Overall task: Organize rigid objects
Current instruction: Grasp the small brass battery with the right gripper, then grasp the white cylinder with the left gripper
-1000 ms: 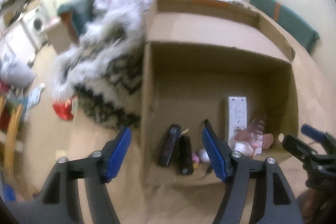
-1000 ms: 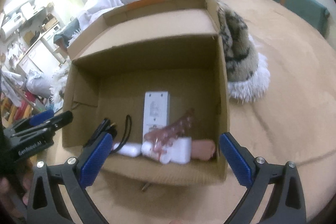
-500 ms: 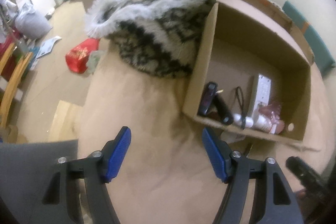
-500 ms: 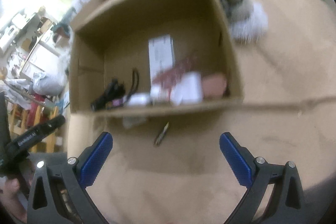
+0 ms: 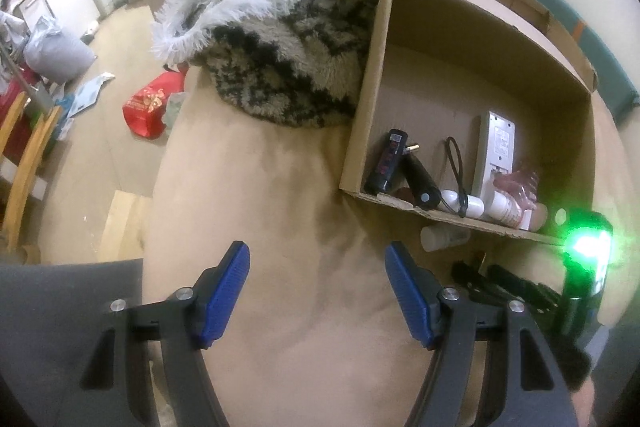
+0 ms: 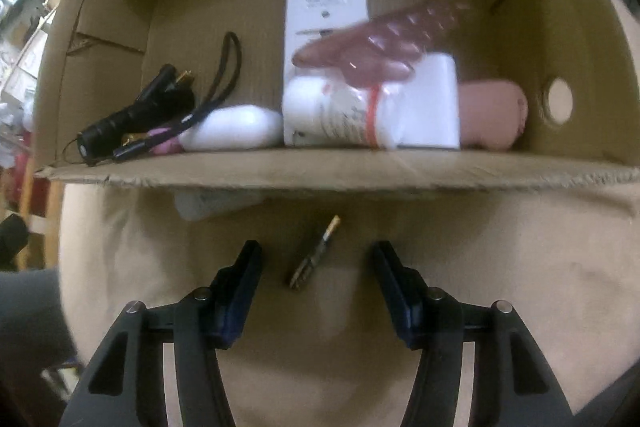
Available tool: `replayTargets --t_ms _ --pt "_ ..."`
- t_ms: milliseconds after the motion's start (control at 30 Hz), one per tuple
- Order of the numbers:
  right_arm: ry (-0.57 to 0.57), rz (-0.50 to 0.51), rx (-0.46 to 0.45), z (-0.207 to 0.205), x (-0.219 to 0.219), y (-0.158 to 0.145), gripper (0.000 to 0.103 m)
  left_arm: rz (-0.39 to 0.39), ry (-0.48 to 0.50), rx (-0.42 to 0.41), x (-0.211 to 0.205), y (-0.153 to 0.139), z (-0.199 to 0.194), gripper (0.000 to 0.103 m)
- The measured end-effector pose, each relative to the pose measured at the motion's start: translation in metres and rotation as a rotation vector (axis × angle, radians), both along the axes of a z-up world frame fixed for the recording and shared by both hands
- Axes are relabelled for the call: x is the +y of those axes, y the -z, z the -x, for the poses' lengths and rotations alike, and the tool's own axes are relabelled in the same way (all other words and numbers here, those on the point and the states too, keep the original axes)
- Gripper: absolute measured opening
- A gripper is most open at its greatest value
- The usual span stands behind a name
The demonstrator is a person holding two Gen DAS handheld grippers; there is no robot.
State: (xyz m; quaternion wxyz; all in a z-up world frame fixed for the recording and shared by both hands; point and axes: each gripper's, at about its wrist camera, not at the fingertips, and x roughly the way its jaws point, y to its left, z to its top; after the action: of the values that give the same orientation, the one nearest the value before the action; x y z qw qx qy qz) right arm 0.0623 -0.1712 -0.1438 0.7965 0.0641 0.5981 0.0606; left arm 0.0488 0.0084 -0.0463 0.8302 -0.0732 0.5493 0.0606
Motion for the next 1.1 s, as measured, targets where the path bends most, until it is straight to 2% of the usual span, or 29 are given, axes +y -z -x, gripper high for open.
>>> replayTargets --t_ms 67,100,167,333,500,667,833,900,1000,1100 --pt "-0.013 0.064 -0.027 0.001 0.006 0.001 0.041 -0.006 -0.003 0.004 -0.001 0.002 0.0 0.067" --pt "-0.017 0.079 -0.036 0.002 0.006 0.001 0.038 -0.004 -0.001 0.007 -0.002 0.004 0.0 0.067" --pt "-0.011 0.072 -0.049 0.005 0.003 -0.001 0.011 0.011 0.007 0.025 -0.006 0.009 -0.001 0.067" --pt "-0.005 0.03 -0.049 0.017 -0.012 -0.006 0.011 0.043 0.07 0.048 -0.027 0.02 -0.003 0.067" --pt "0.056 -0.084 -0.081 0.039 -0.044 -0.03 0.011 0.07 0.126 0.064 -0.057 0.033 -0.012 0.067" --pt "0.128 -0.162 -0.129 0.051 -0.069 -0.048 0.011 0.092 0.119 0.102 -0.085 0.055 -0.028 0.067" --pt "0.189 -0.204 -0.128 0.056 -0.087 -0.053 0.011 0.059 0.107 0.102 -0.105 0.072 -0.044 0.067" --pt "0.203 -0.201 -0.127 0.053 -0.084 -0.052 0.011 0.078 0.088 0.094 -0.11 0.076 -0.049 0.067" --pt "0.233 -0.207 -0.125 0.055 -0.091 -0.051 0.011 0.112 0.068 0.143 -0.118 0.086 -0.057 0.067" --pt "0.253 -0.208 -0.119 0.05 -0.089 -0.045 0.011 0.053 0.072 0.145 -0.126 0.093 -0.066 0.067"
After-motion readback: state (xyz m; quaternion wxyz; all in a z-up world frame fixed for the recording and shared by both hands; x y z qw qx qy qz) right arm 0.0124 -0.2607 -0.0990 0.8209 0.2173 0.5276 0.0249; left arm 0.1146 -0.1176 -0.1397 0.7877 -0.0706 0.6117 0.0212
